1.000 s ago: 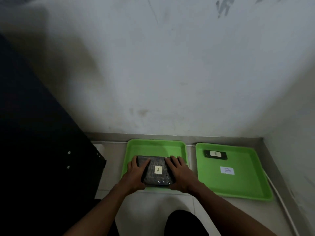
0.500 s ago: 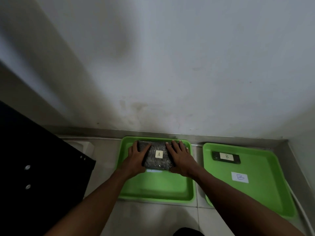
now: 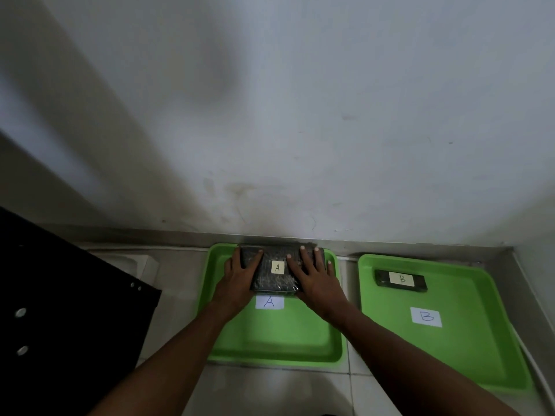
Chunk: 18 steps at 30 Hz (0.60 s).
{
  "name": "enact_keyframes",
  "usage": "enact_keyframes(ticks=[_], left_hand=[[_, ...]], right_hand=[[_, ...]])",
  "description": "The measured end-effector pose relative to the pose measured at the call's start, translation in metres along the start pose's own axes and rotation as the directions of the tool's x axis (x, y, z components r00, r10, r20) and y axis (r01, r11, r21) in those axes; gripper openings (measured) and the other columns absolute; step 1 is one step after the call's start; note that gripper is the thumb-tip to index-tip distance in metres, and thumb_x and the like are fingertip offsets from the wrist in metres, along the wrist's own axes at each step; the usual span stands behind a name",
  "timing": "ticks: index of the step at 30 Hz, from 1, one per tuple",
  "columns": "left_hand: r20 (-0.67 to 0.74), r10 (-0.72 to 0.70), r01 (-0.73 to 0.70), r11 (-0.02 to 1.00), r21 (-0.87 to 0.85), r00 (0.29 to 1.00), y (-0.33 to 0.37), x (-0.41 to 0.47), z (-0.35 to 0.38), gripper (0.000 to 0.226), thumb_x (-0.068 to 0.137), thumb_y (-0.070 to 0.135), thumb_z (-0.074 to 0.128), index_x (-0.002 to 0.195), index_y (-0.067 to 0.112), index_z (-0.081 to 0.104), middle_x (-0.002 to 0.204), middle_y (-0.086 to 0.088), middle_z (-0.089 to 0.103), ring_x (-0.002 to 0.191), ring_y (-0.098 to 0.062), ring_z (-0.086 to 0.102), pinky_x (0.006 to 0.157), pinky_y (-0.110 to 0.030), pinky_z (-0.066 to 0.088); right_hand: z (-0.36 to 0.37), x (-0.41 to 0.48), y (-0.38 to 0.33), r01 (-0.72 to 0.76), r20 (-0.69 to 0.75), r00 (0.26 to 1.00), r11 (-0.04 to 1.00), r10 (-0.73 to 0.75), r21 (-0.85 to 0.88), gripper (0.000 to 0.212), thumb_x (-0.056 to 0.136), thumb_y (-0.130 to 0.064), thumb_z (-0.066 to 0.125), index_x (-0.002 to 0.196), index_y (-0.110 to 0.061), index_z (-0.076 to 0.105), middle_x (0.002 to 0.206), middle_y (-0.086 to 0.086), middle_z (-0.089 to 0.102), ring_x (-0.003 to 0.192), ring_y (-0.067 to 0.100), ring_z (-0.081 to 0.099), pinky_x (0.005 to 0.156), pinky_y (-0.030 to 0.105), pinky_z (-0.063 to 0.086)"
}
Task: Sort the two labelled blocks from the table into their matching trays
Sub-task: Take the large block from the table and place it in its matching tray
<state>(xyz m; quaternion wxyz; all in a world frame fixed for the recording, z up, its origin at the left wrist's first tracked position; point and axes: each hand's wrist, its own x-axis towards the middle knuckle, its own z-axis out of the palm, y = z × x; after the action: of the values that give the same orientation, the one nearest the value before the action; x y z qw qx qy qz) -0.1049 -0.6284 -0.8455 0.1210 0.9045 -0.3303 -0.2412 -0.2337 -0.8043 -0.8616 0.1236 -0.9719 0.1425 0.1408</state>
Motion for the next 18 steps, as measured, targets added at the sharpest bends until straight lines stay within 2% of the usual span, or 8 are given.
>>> enact_keyframes(ticks=[2,7,10,12,15,17,18], left_hand=[[0.022,-0.005,0.005,1.000,0.000,1.000,0.001,0.000,-0.002,0.097,0.084,-0.003,0.059,0.153,0.040,0.007,0.162,-0.016,-0.008,0.147,-0.042,0.008,0.105,-0.054,0.046],[0.058,-0.022,0.022,1.000,-0.005,0.998,0.000,-0.009,-0.013,0.103,0.081,0.000,0.063,0.154,0.036,0.001,0.162,-0.016,-0.012,0.148,-0.042,0.008,0.108,-0.054,0.042],[0.080,-0.027,0.030,0.999,-0.031,0.996,-0.003,-0.023,-0.016,0.103,0.081,-0.005,0.063,0.154,0.037,0.004,0.163,-0.015,-0.012,0.148,-0.041,0.014,0.108,-0.049,0.044],[0.118,0.002,0.003,0.999,-0.040,0.993,-0.008,-0.030,-0.016,0.100,0.083,0.000,0.066,0.155,0.036,0.006,0.164,-0.014,-0.010,0.146,-0.040,0.024,0.106,-0.047,0.046],[0.131,0.033,-0.032,0.999,-0.009,0.991,-0.013,-0.034,-0.017,0.095,0.085,0.003,0.064,0.155,0.033,0.007,0.165,-0.010,-0.009,0.139,-0.039,0.037,0.101,-0.043,0.050],[0.151,0.033,-0.034,0.999,0.001,0.988,-0.014,-0.036,-0.017,0.095,0.085,0.001,0.062,0.155,0.033,0.006,0.165,-0.009,-0.011,0.136,-0.039,0.040,0.097,-0.042,0.052],[0.153,0.035,-0.035,0.999,-0.001,0.988,-0.014,-0.037,-0.017,0.096,0.085,0.001,0.062,0.155,0.033,0.005,0.165,-0.009,-0.012,0.136,-0.039,0.040,0.096,-0.042,0.052]], right_hand=[[0.001,-0.002,-0.001,-0.009,-0.001,1.000,1.000,0.009,0.011,0.086,0.095,-0.039,0.059,0.155,-0.028,-0.002,0.164,0.015,-0.011,0.148,0.044,-0.014,0.120,0.064,0.010],[-0.009,-0.009,-0.008,-0.077,0.038,0.996,0.996,0.075,0.051,0.106,0.087,-0.033,0.071,0.154,-0.021,-0.010,0.164,0.015,-0.014,0.149,0.042,-0.016,0.122,0.059,0.006],[-0.008,-0.020,-0.015,-0.106,0.055,0.993,0.992,0.102,0.068,0.095,0.092,-0.024,0.067,0.155,-0.028,-0.005,0.164,0.017,-0.014,0.148,0.046,-0.014,0.121,0.061,0.011],[-0.004,-0.024,-0.018,-0.127,0.042,0.991,0.988,0.124,0.084,0.089,0.095,-0.012,0.060,0.155,-0.034,-0.002,0.163,0.017,-0.017,0.146,0.051,-0.014,0.119,0.064,0.013],[0.001,-0.027,-0.021,-0.150,0.018,0.989,0.978,0.149,0.142,0.093,0.093,0.006,0.050,0.153,-0.039,-0.005,0.162,0.015,-0.021,0.144,0.053,-0.017,0.116,0.062,0.027],[0.004,-0.028,-0.021,-0.152,0.007,0.988,0.975,0.153,0.164,0.098,0.088,0.016,0.043,0.153,-0.040,-0.005,0.162,0.013,-0.021,0.144,0.053,-0.018,0.111,0.057,0.040],[0.005,-0.028,-0.021,-0.151,-0.001,0.988,0.974,0.153,0.169,0.100,0.086,0.019,0.041,0.153,-0.040,-0.004,0.163,0.012,-0.020,0.144,0.052,-0.019,0.110,0.056,0.041]])
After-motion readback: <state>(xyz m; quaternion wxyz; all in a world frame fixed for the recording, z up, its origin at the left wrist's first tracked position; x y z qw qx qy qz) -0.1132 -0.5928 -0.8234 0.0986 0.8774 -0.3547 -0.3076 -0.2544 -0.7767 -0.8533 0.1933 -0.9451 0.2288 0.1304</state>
